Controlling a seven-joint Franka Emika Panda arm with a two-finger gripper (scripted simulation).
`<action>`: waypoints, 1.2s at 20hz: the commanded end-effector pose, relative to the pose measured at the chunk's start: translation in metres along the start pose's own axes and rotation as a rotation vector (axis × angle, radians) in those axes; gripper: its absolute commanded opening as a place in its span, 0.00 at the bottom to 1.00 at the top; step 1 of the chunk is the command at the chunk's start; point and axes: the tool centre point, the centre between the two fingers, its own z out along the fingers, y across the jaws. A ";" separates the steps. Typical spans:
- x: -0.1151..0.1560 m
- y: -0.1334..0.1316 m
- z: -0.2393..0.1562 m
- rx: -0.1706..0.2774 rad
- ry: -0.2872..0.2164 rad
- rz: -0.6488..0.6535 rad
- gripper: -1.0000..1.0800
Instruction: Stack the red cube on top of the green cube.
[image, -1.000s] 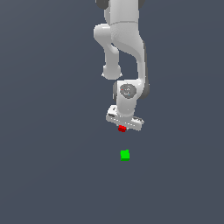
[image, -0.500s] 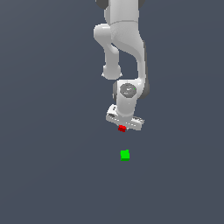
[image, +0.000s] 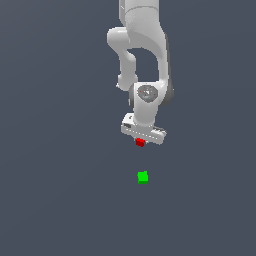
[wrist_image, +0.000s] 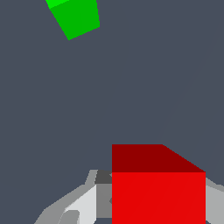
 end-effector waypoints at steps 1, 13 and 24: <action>0.000 0.000 -0.018 0.001 0.001 0.000 0.00; 0.001 0.000 -0.054 0.001 0.002 0.001 0.00; 0.021 -0.008 -0.047 0.001 0.002 0.001 0.00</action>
